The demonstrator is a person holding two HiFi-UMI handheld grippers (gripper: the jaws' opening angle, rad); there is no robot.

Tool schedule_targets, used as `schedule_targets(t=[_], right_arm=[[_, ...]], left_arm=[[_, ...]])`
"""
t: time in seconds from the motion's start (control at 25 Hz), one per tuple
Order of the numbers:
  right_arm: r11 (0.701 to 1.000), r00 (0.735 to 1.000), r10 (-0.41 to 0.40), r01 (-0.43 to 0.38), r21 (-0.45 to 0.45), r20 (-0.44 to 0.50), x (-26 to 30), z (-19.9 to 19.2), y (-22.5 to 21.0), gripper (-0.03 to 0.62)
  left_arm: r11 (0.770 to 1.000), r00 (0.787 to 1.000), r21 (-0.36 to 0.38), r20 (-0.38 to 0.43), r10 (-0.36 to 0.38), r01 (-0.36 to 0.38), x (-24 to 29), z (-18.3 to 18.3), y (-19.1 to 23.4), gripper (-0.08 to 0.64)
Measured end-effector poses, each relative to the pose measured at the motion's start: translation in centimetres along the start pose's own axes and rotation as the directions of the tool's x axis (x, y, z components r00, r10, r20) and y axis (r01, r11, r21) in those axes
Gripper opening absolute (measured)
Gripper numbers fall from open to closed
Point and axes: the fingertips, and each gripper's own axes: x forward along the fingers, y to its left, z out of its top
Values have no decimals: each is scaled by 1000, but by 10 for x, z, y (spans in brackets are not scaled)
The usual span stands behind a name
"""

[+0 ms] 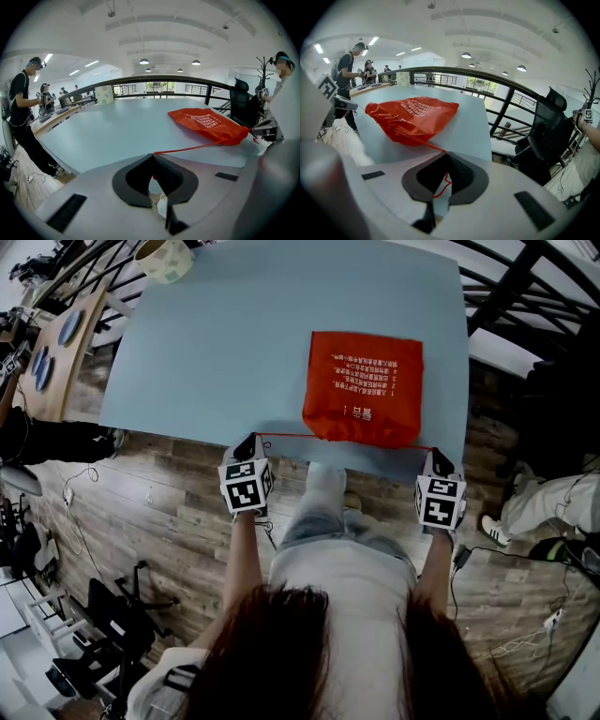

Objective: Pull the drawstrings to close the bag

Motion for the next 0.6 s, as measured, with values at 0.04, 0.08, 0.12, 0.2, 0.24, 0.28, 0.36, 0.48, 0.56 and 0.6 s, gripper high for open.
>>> schedule_targets(t=[0.04, 0.08, 0.12, 0.2, 0.24, 0.28, 0.36, 0.48, 0.56, 0.6], right_arm=[[1000, 1000, -4, 4, -2, 2, 0, 0, -1, 26], [1000, 1000, -6, 6, -3, 3, -1, -1, -1, 26], [1000, 1000, -8, 8, -3, 4, -1, -1, -1, 26], [1000, 1000, -10, 10, -5, 4, -2, -2, -1, 26], [1000, 1000, -13, 13, -6, 2, -2, -2, -1, 26], [1000, 1000, -16, 16, -5, 0, -2, -3, -1, 26], [1000, 1000, -25, 25, 5, -4, -4, -3, -3, 26], [999, 999, -34, 34, 17, -3, -5, -4, -6, 27], [999, 999, -38, 39, 14, -4, -5, -4, -6, 26], [999, 999, -40, 40, 14, -5, -6, -5, -6, 27]], left_arm=[[1000, 1000, 2, -1, -1, 1, 0, 0, 0, 15], [1000, 1000, 4, -2, -3, 3, 0, -1, 0, 15], [1000, 1000, 6, -4, -3, 3, 0, -1, 0, 15], [1000, 1000, 8, -7, -4, 5, 0, -3, 0, 15], [1000, 1000, 7, -8, -5, 5, 1, -4, 0, 15], [1000, 1000, 5, -8, -4, 4, 1, -4, 1, 15], [1000, 1000, -2, -8, 1, -1, 2, -4, 6, 15], [1000, 1000, -11, -7, 6, -6, 1, -4, 12, 15], [1000, 1000, -9, -9, 6, -6, 1, -5, 12, 15], [1000, 1000, -6, -10, 6, -6, 1, -6, 12, 15]])
